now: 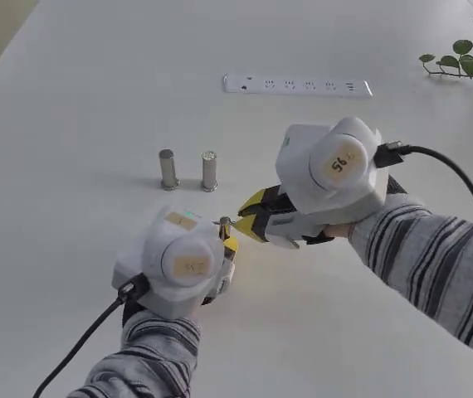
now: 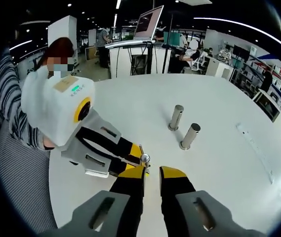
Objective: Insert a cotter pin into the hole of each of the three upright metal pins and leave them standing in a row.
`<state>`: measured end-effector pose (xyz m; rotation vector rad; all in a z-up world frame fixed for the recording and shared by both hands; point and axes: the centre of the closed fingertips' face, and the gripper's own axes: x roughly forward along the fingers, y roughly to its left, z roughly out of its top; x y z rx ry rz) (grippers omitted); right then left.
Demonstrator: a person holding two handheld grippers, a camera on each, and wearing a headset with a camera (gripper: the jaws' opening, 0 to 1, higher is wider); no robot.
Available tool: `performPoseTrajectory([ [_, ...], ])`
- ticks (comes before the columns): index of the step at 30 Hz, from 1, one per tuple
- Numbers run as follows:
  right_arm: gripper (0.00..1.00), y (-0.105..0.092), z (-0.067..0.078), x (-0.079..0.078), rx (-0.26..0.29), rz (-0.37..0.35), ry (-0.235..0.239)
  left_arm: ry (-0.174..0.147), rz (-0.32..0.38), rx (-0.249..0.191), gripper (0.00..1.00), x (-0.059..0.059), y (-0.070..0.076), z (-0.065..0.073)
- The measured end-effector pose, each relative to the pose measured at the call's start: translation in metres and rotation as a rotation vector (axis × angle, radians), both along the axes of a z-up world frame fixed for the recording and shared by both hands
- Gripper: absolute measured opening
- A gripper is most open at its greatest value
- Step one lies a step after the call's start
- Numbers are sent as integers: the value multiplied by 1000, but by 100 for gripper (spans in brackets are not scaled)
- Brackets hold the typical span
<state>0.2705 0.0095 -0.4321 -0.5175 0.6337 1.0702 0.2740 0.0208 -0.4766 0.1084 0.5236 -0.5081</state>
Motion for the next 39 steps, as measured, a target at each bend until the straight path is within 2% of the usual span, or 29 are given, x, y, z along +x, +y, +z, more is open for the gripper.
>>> performPoseTrajectory([
  [3,11,-8,2,3,40,-67,10,1,-5,1,5,0,0,0],
  [7,20,-20,1,6,50,-115,3,-7,-10,8,5,0,3,0],
  [8,21,-24,-1,5,49,-132,14,-5,-8,4,5,1,5,1],
  [11,22,-32,-4,4,57,-165,25,-3,-7,17,5,2,9,1],
  [16,25,-40,-7,2,77,-211,41,8,22,14,5,3,24,1],
  [18,28,-43,-9,2,80,-232,42,-3,26,17,5,6,31,3],
  [23,33,-43,-12,1,109,-280,58,-5,45,28,5,12,47,5],
  [26,34,-41,-13,1,136,-290,49,2,55,26,5,16,56,5],
  [28,35,-41,-14,1,141,-290,42,-7,51,44,5,19,62,6],
  [34,34,-40,-17,1,159,-307,47,-19,66,55,5,28,79,8],
  [39,35,-42,-25,-3,142,-312,62,-23,81,53,5,36,89,8],
])
